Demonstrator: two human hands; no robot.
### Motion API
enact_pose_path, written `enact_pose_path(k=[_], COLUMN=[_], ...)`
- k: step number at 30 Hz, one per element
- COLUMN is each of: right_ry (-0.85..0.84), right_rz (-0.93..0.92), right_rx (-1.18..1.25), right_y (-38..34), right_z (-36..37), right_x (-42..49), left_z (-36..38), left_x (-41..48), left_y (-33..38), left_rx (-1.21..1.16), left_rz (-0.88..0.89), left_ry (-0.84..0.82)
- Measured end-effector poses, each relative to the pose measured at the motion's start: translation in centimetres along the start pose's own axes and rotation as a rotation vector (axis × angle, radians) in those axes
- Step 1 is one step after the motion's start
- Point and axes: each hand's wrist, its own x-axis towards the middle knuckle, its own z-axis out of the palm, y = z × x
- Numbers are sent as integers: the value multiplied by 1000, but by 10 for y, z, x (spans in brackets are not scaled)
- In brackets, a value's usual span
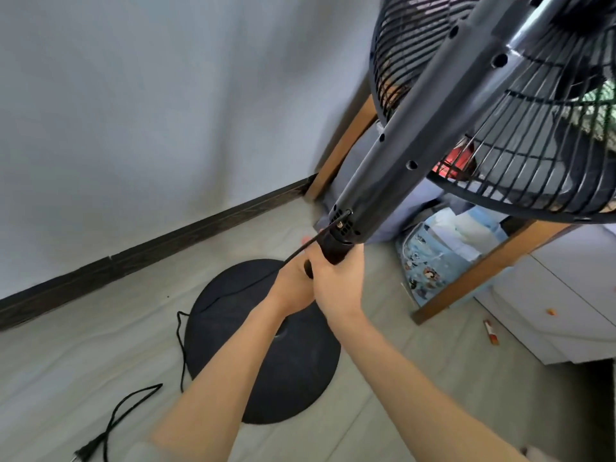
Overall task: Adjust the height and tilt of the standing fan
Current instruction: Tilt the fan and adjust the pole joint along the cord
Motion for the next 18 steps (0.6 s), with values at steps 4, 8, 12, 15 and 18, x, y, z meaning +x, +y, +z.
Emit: enact_pose_path(k=[4, 8, 12, 15, 18], right_ry=[-328, -734, -242, -75, -154], right_rz=[84, 204, 8, -79, 16], right_rx=[20, 63, 48, -39, 14], right_y=[-16, -29, -12, -6, -16], right_z=[-19, -43, -28, -12, -14], right_x=[27, 50, 16, 0, 10], left_z=[-6, -5, -2, -6, -8], left_x=[2, 3, 5, 0, 1], left_y=[-1, -4, -2, 7, 3], left_rx=[-20, -11, -3, -5, -10], left_rz=[-80, -180, -108, -41, -105], left_ry=[-24, -68, -72, -41, -58])
